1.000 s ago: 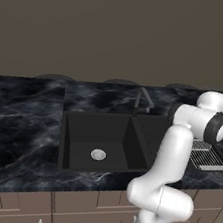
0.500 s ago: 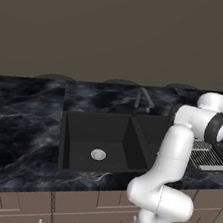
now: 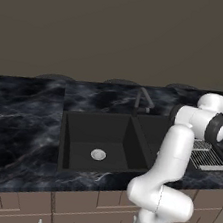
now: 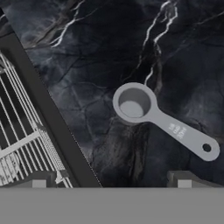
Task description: Move any existing items from the left basin to the right basin for drying. Then move the measuring cup from the counter to the left basin of the sink for washing.
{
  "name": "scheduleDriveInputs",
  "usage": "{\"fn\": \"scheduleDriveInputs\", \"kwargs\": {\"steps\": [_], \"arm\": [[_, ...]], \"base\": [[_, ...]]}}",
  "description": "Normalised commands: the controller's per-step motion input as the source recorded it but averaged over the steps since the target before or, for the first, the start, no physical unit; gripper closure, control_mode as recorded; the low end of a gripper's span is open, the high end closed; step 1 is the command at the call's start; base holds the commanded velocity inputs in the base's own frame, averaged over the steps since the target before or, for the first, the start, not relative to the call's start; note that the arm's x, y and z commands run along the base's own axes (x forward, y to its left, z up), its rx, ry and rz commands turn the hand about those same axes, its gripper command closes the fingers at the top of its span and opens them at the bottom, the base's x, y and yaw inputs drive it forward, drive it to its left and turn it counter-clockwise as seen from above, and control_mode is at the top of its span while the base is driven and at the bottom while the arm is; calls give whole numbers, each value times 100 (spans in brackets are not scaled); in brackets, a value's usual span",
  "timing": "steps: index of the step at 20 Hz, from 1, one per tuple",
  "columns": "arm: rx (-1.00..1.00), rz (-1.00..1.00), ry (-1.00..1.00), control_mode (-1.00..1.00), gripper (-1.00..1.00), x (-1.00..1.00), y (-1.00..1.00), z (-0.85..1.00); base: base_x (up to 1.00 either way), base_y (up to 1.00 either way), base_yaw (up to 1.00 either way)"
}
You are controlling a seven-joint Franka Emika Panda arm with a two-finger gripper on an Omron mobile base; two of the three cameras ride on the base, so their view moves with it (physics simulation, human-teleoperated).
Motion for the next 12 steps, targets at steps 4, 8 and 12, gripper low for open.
{"fn": "scheduleDriveInputs", "kwargs": {"steps": [4, 8, 12], "arm": [[0, 0, 0, -100, -100, 13, -1, -11], [0, 0, 0, -100, -100, 16, 0, -10], [0, 0, 0, -100, -100, 15, 0, -8]], "base": [[0, 0, 0], [0, 0, 0], [0, 0, 0]]}}
